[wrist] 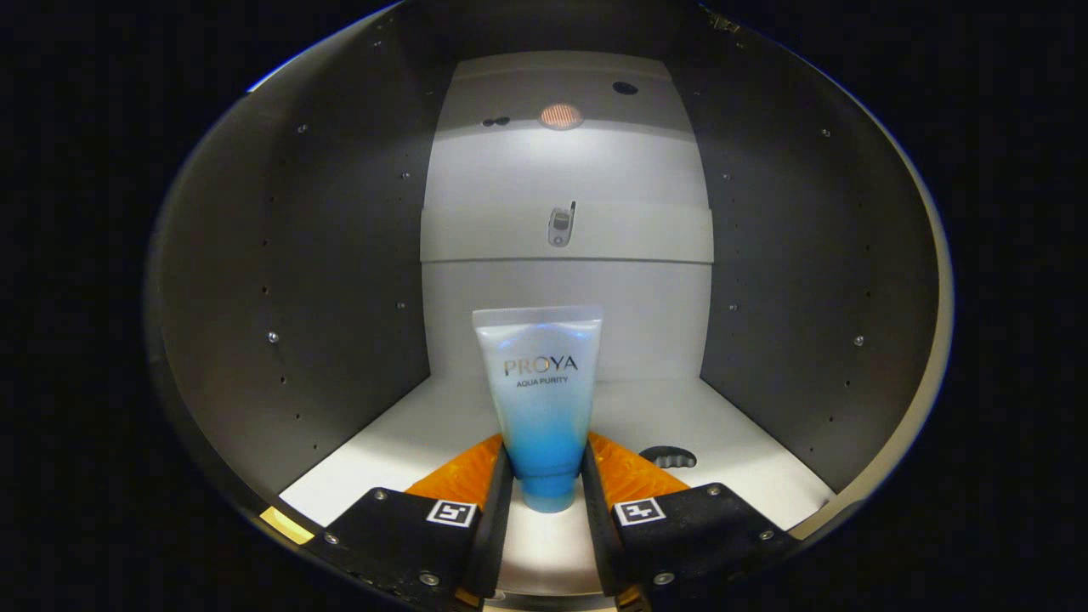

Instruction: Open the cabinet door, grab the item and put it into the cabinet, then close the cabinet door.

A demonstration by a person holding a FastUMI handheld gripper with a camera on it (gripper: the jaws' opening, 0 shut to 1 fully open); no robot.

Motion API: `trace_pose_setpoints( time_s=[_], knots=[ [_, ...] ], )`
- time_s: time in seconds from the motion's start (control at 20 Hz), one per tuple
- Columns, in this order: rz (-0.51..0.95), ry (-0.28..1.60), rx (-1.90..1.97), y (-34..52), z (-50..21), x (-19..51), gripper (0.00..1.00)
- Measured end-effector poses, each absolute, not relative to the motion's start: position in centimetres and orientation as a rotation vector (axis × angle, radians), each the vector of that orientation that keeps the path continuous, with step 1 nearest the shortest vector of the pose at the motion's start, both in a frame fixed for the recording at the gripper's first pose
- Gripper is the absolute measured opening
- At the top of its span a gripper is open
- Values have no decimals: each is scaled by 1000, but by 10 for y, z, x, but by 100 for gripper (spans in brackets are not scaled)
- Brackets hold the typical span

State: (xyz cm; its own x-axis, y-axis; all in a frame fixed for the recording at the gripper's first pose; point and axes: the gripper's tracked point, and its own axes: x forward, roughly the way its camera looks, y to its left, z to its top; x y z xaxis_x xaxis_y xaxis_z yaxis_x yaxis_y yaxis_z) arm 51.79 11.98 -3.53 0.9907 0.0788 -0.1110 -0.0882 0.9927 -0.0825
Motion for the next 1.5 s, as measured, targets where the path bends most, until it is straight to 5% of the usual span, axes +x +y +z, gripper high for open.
trace_pose_setpoints(
  time_s=[0.2, 0.35, 0.55, 1.5],
  knots=[
    [63, 88, -57, 117, -30, 511, 50],
    [74, 52, -44, 120, -10, 497, 79],
    [85, 55, -16, 124, 11, 448, 92],
    [144, 102, -4, 125, 41, 75, 93]
  ],
)
